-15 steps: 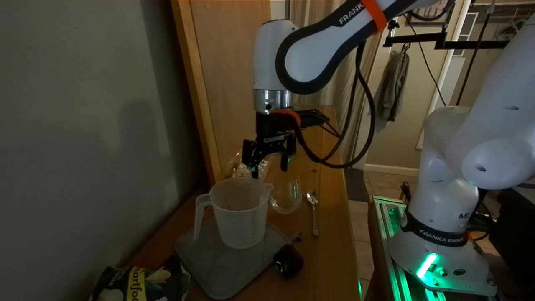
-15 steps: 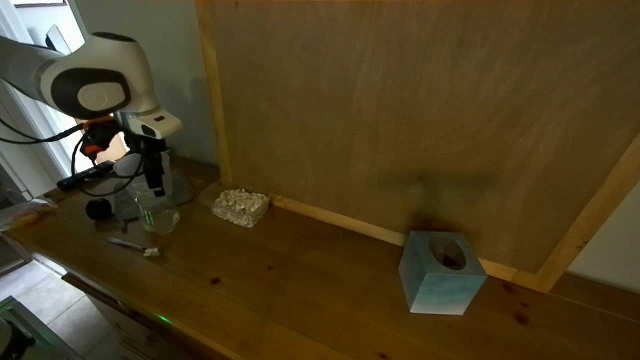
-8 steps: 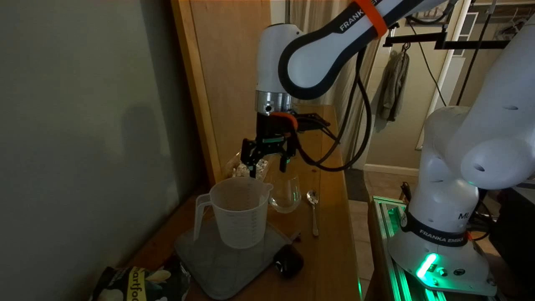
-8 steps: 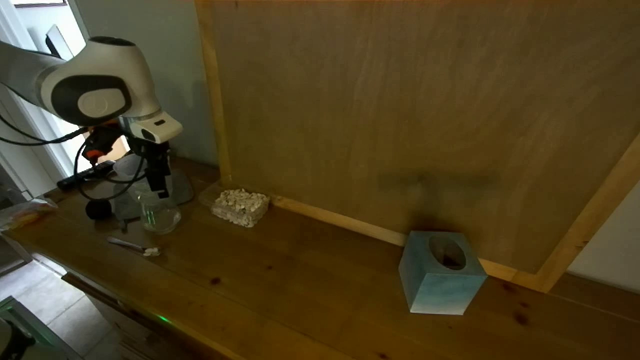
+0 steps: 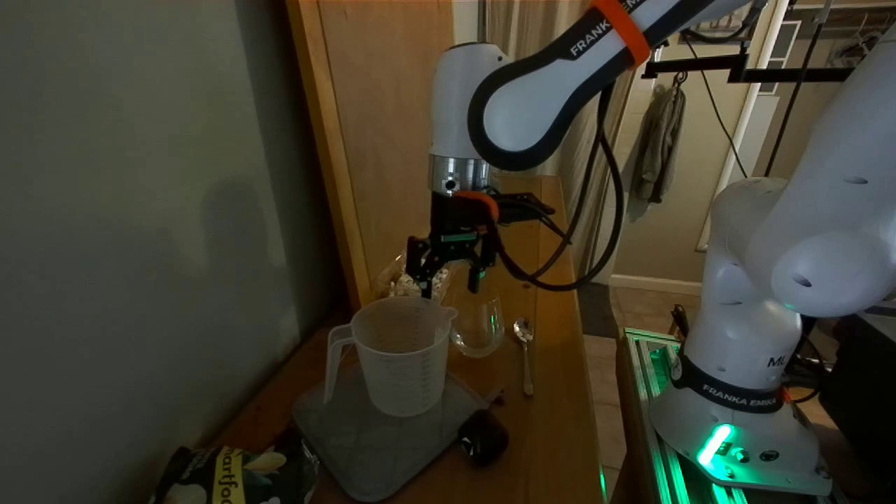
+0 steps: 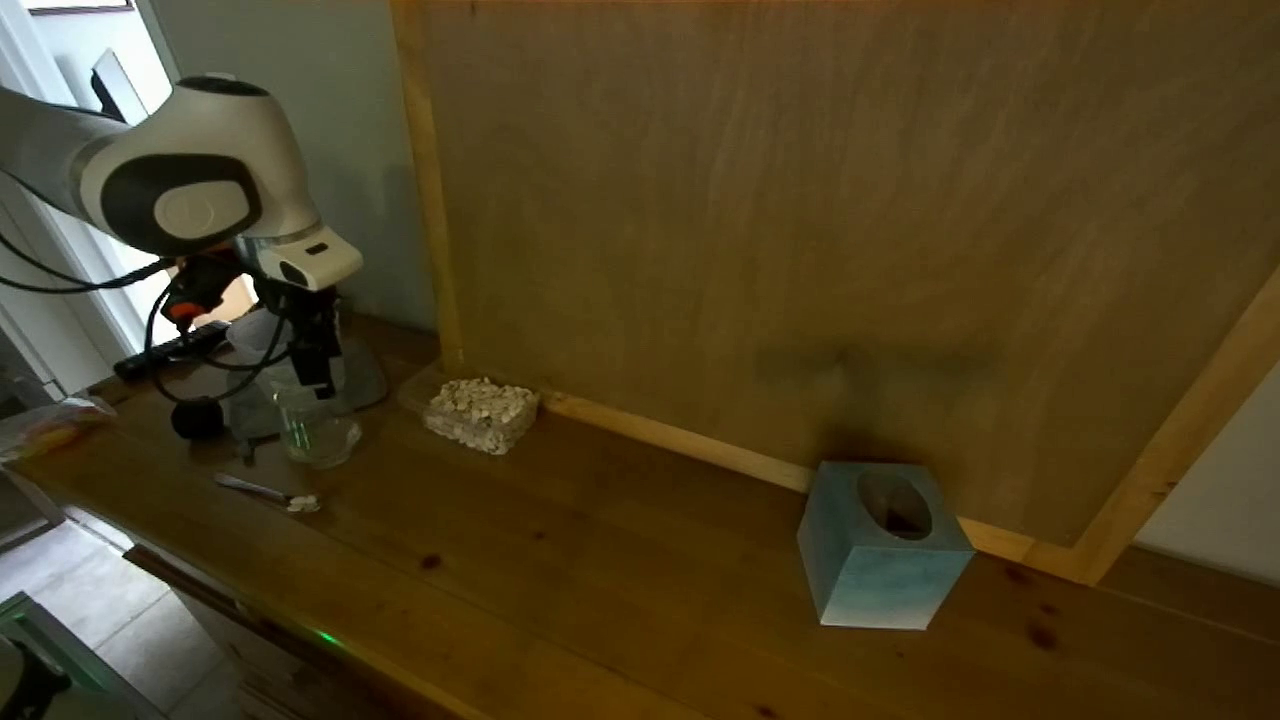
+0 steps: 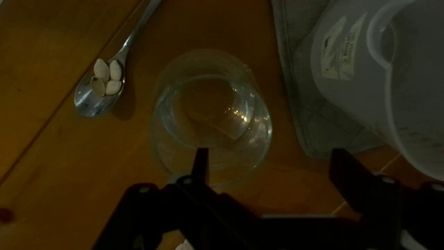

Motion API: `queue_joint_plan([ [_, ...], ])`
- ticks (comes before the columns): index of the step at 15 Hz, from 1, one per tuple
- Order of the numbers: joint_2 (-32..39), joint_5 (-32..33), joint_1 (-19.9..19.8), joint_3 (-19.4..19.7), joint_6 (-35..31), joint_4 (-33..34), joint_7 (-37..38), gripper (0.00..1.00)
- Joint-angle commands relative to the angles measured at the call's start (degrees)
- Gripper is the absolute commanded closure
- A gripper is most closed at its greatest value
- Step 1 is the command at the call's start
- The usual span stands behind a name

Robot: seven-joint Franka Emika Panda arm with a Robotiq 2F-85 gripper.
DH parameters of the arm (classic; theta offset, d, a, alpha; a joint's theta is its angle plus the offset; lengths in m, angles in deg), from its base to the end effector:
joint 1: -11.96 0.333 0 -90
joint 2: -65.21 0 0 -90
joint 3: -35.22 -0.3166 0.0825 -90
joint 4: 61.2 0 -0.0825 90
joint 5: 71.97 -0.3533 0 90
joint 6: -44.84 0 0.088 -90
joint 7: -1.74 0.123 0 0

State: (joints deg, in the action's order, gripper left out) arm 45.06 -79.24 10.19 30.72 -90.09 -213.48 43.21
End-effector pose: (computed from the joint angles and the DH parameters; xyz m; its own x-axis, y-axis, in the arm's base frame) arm 0.3793 0.0203 0.3639 0.7197 -0.6942 -0.0098 -0.6925 -0.7169 -0.0806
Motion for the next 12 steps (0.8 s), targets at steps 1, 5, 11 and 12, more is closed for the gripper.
queue_joint_plan([
  [1,-0.5,-0.6,-0.3,-1.2,-0.1,-0.8,2.3,0.34],
  [5,-0.8,0.2,-0.5,-1.9,-0.1,-1.4,4.3,0.60],
  [11,-0.7,0.7,-0.6,-2.0,0.3,-1.3,5.7,1.00],
  [12,-0.7,0.6,-0.6,-2.0,0.3,-1.3,5.6,0.59],
])
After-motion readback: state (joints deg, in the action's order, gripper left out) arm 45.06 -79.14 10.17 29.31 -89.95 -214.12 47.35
